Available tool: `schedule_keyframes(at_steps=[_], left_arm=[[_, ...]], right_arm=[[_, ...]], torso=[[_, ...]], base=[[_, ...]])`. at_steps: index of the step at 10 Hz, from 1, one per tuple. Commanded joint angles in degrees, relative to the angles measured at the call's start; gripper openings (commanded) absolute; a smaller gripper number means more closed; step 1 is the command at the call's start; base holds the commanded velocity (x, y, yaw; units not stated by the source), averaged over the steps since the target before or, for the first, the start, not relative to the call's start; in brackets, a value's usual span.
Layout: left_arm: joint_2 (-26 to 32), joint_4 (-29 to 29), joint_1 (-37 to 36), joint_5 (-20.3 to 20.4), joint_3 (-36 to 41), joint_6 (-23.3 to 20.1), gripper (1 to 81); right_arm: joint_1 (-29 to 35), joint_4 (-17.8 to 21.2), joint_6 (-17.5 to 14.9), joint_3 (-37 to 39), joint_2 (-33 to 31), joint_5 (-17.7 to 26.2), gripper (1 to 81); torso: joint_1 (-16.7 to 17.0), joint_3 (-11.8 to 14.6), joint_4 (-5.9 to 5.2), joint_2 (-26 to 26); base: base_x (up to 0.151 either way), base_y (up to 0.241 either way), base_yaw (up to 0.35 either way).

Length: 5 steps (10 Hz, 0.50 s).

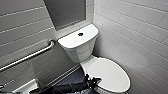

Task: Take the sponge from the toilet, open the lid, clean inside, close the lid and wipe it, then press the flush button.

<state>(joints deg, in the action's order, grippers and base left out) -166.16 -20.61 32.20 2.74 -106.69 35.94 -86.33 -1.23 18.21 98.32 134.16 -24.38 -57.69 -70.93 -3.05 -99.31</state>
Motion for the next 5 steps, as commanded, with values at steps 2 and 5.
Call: schedule_keyframes(at_steps=[2,5], left_arm=[[2.48,0.75,-12.37,9.29,10.61,1.14,81.1],[5.83,0.66,-12.64,11.49,15.72,1.94,81.1]], right_arm=[[-0.99,-0.35,3.49,0.29,-0.62,0.22,1.0],[-1.26,-0.18,3.76,0.55,-0.53,-0.93,1.0]], torso=[[0.00,-0.02,0.00,0.00],[0.00,-0.02,0.00,0.00]], base=[[0.000,0.000,0.000],[0.000,0.000,0.000]])
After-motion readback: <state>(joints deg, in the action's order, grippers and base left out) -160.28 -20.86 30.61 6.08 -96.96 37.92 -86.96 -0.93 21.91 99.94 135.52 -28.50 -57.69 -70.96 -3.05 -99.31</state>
